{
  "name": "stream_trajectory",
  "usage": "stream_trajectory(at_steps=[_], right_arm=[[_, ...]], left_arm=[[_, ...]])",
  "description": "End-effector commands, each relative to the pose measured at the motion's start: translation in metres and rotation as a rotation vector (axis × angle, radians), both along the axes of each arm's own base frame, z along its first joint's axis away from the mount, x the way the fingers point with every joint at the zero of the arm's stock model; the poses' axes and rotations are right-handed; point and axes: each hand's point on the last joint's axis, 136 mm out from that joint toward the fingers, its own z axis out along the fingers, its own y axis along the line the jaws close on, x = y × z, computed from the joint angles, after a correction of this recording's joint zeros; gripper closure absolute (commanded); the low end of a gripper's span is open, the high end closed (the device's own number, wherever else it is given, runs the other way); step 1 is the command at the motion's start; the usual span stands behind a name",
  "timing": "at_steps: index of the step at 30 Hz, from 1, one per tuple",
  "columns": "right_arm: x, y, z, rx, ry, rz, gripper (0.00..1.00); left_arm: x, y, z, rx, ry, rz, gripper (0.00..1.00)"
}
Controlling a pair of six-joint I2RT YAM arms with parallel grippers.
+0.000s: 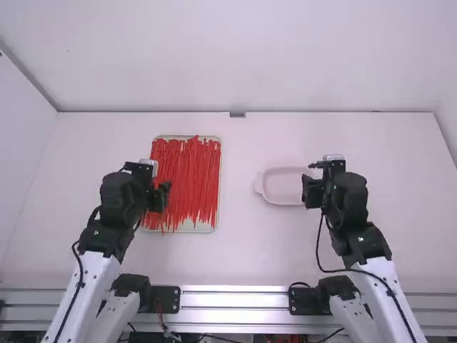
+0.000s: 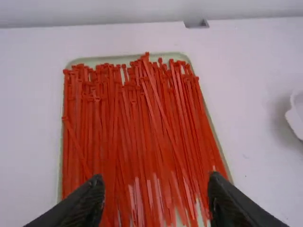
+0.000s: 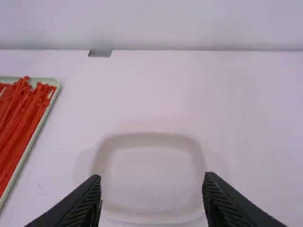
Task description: Fasten the cable tie
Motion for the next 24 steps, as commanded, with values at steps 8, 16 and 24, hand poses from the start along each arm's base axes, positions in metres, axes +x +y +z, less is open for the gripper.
stream_trajectory(at_steps=[8, 16, 24], right_arm=[[0.031, 0.020, 0.014, -0.004, 0.118, 0.019, 0.24], [0.047, 0.041, -0.007, 0.003, 0.228, 0.025, 0.13], [0.054, 0.051, -0.021, -0.009, 0.326, 0.025, 0.05]], left_arm=[[0.030, -0.017, 0.014, -0.062, 0.119, -0.057, 0.25], [0.050, -0.026, 0.007, -0.090, 0.217, -0.082, 0.13], [0.065, -0.033, -0.001, -0.112, 0.300, -0.100, 0.04]])
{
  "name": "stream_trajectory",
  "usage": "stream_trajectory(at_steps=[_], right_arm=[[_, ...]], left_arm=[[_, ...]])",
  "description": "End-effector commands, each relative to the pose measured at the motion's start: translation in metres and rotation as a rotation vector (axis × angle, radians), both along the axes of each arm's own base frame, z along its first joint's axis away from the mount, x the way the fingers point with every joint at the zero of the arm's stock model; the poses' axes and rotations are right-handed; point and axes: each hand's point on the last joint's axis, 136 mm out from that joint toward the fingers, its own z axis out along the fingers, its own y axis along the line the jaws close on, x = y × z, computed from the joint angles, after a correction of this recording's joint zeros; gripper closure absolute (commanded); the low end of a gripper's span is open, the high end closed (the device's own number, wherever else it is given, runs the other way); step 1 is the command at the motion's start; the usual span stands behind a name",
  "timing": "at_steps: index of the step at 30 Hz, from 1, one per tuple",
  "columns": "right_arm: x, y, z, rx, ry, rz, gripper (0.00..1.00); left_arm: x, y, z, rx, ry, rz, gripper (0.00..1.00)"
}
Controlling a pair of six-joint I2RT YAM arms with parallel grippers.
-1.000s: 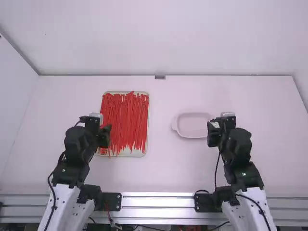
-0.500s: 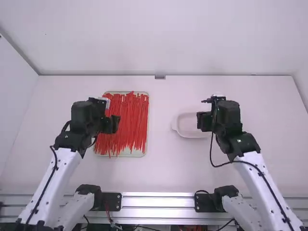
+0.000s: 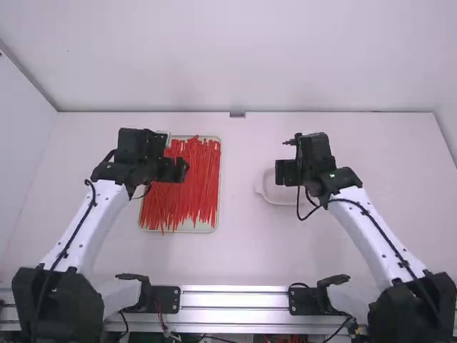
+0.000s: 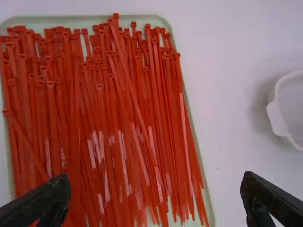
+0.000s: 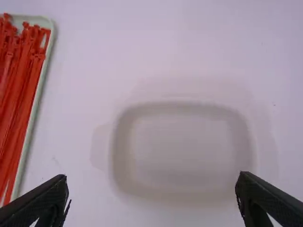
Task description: Fasten the cable tie
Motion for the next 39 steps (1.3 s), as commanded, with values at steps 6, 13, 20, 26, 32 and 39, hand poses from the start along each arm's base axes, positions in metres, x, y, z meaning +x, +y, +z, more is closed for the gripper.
stream_trajectory(at_steps=[6, 13, 20, 26, 32, 39], right_arm=[[0.007, 0.013, 0.026, 0.020, -0.033, 0.008, 0.02], [0.006, 0.014, 0.030, 0.053, -0.034, -0.034, 0.02], [0.000, 0.012, 0.024, 0.034, -0.003, -0.024, 0.02], [-0.002, 0.011, 0.023, 0.030, 0.007, -0.026, 0.02], [-0.002, 0.015, 0.024, 0.033, 0.000, -0.014, 0.01], [0.001, 0.017, 0.026, 0.029, -0.017, 0.000, 0.01]], left_arm=[[0.011, -0.011, 0.006, -0.042, 0.025, -0.011, 0.01], [0.015, -0.007, 0.006, -0.035, 0.018, 0.005, 0.01], [0.016, -0.001, 0.005, -0.007, 0.016, 0.026, 0.01], [0.019, -0.001, 0.007, -0.007, 0.001, 0.027, 0.01], [0.025, 0.013, 0.007, 0.025, -0.003, 0.121, 0.01], [0.034, 0.016, 0.014, 0.033, -0.052, 0.139, 0.01]])
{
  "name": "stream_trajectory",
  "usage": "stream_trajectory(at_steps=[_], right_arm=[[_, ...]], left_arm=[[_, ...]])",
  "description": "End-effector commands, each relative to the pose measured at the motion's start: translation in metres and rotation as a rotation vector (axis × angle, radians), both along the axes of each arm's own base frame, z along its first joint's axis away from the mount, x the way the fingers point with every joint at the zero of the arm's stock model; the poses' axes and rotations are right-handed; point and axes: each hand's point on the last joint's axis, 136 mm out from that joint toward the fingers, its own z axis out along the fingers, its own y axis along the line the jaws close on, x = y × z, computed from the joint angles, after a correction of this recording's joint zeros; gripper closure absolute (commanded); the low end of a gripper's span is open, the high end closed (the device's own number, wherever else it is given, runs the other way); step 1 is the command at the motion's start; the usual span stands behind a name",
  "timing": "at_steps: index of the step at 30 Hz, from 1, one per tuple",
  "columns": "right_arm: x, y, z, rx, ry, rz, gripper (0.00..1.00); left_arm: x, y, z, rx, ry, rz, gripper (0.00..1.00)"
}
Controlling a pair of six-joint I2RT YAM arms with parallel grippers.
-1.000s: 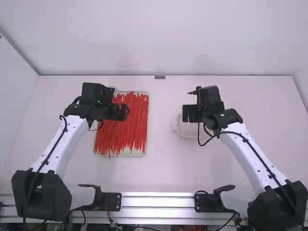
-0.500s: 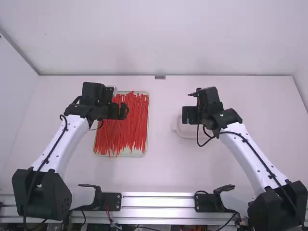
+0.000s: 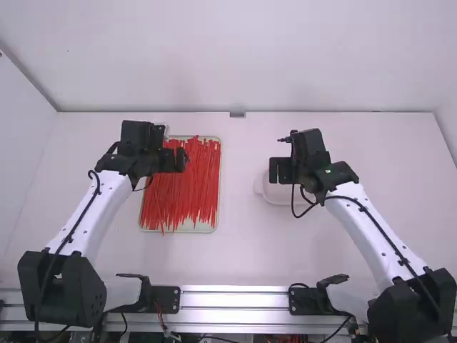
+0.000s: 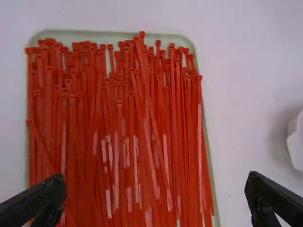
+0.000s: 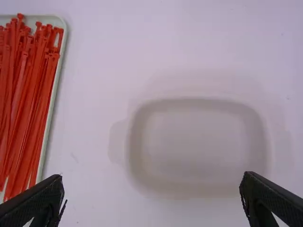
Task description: Fasten the cable tie
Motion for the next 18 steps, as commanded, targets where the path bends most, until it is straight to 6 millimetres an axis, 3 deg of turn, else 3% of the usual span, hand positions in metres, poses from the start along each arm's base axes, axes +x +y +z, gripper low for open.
stream_trajectory(at_steps=[1, 10, 18], right_arm=[[0.006, 0.002, 0.016, 0.005, -0.044, 0.003, 0.02], [0.006, 0.002, 0.016, 0.005, -0.044, 0.005, 0.02], [0.005, 0.002, 0.015, 0.014, -0.038, -0.005, 0.01]], left_arm=[[0.009, 0.004, 0.014, 0.012, -0.039, 0.029, 0.01], [0.037, 0.013, 0.021, 0.062, 0.014, 0.074, 0.01], [0.081, 0.012, -0.002, 0.071, 0.107, 0.071, 0.01]])
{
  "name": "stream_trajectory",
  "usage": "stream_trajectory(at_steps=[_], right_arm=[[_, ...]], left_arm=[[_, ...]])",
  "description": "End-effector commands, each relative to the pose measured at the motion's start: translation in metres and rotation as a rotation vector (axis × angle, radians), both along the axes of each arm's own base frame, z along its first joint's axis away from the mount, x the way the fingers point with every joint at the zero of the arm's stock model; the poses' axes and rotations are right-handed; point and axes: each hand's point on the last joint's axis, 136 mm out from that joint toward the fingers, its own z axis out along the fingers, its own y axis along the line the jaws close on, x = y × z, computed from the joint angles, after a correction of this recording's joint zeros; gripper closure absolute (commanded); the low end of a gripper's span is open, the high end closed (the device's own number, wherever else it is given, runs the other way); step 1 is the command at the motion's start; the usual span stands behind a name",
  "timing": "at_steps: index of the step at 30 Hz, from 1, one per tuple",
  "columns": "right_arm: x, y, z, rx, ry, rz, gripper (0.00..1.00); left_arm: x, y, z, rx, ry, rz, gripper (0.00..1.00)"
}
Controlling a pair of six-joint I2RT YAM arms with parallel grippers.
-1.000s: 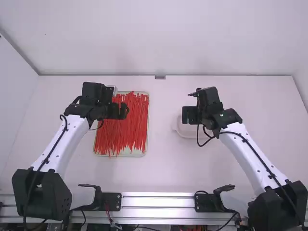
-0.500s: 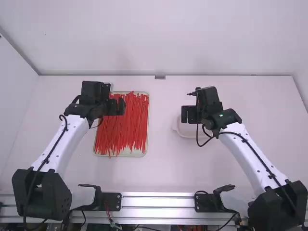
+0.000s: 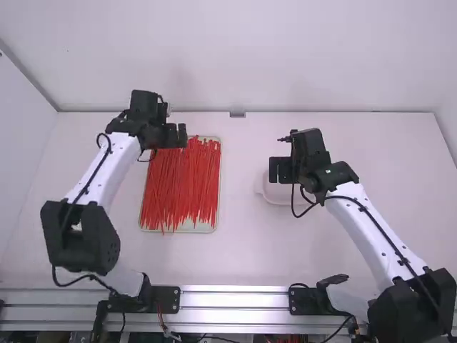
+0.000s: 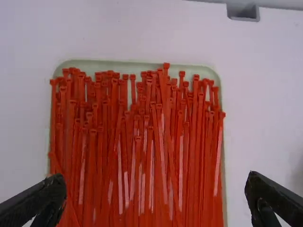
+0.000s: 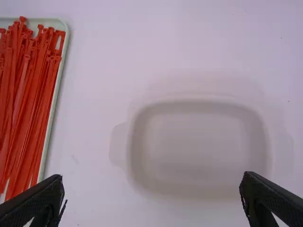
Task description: Fasten the cable tie
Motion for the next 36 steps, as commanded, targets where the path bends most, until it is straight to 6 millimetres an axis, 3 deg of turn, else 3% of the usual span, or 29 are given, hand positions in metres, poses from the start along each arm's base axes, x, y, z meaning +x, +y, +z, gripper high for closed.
stream_trajectory(at_steps=[1, 7, 11, 18, 23, 30, 36], right_arm=[[0.005, 0.002, 0.015, 0.013, -0.035, -0.005, 0.02], [0.005, 0.002, 0.015, 0.013, -0.036, -0.007, 0.02], [0.005, 0.002, 0.015, 0.013, -0.038, -0.005, 0.01], [0.006, 0.001, 0.016, 0.013, -0.039, -0.008, 0.01], [0.006, 0.002, 0.016, 0.014, -0.039, -0.008, 0.02], [0.005, 0.001, 0.015, 0.010, -0.037, -0.009, 0.01], [0.006, 0.001, 0.015, 0.010, -0.039, -0.009, 0.01]], left_arm=[[0.016, 0.000, -0.007, 0.013, 0.020, -0.003, 0.01], [0.043, -0.002, -0.041, 0.010, 0.082, 0.005, 0.01], [0.051, -0.002, -0.068, 0.000, 0.120, 0.024, 0.00], [0.052, -0.010, -0.108, 0.007, 0.187, 0.012, 0.08], [0.051, -0.016, -0.122, 0.027, 0.207, 0.005, 0.13], [0.049, -0.006, -0.137, 0.159, 0.230, 0.081, 0.23], [0.048, -0.004, -0.143, 0.196, 0.237, 0.092, 0.41]])
